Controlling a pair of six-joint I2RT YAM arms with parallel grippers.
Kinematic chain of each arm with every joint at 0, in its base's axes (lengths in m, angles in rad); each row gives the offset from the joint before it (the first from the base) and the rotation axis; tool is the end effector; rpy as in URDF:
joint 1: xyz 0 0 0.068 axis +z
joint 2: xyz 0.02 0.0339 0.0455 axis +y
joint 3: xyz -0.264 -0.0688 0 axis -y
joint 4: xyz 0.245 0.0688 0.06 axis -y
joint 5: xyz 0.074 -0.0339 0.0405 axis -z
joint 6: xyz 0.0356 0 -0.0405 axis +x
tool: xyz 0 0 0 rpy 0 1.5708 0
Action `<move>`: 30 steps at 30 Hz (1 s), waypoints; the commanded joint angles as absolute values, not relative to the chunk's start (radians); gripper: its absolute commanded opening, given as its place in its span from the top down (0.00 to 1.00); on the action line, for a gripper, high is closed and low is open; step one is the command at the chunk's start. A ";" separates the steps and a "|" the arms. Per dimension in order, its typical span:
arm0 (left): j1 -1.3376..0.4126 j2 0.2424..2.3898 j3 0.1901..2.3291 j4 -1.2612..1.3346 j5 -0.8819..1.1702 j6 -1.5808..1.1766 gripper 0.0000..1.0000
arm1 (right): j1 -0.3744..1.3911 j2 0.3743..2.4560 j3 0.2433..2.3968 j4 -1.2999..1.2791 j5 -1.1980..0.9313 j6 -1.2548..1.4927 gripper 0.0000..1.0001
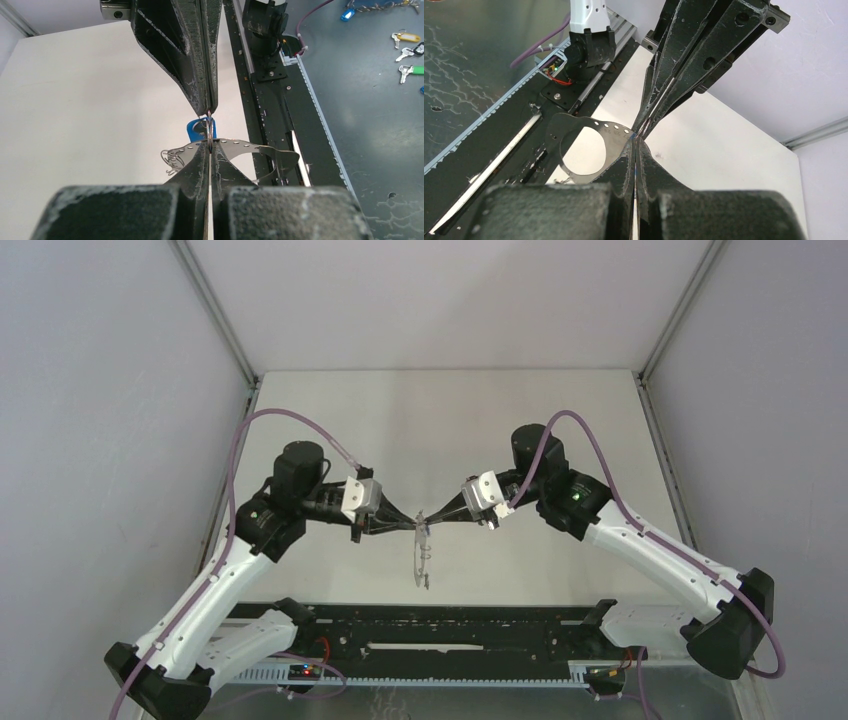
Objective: Put the keys on the keyring
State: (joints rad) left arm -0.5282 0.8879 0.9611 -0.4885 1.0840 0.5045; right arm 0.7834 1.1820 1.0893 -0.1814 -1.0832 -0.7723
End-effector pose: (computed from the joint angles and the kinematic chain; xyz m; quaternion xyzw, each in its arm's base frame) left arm 0.1364 -0.1160 0.3595 0.5993 0.4850 -0.4376 0.4627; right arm 0.1597 0.2034 0.3703 -0.7011 0.2681 0.4138 0.5152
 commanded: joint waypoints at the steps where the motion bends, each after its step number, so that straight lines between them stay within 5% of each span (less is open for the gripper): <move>1: -0.531 0.881 0.943 -0.433 1.081 0.473 1.00 | 0.792 1.154 1.127 -0.161 -1.100 -0.766 1.00; 30: -0.517 0.898 0.918 -0.379 1.070 0.397 1.00 | 0.808 1.164 1.128 -0.106 -1.107 -0.751 1.00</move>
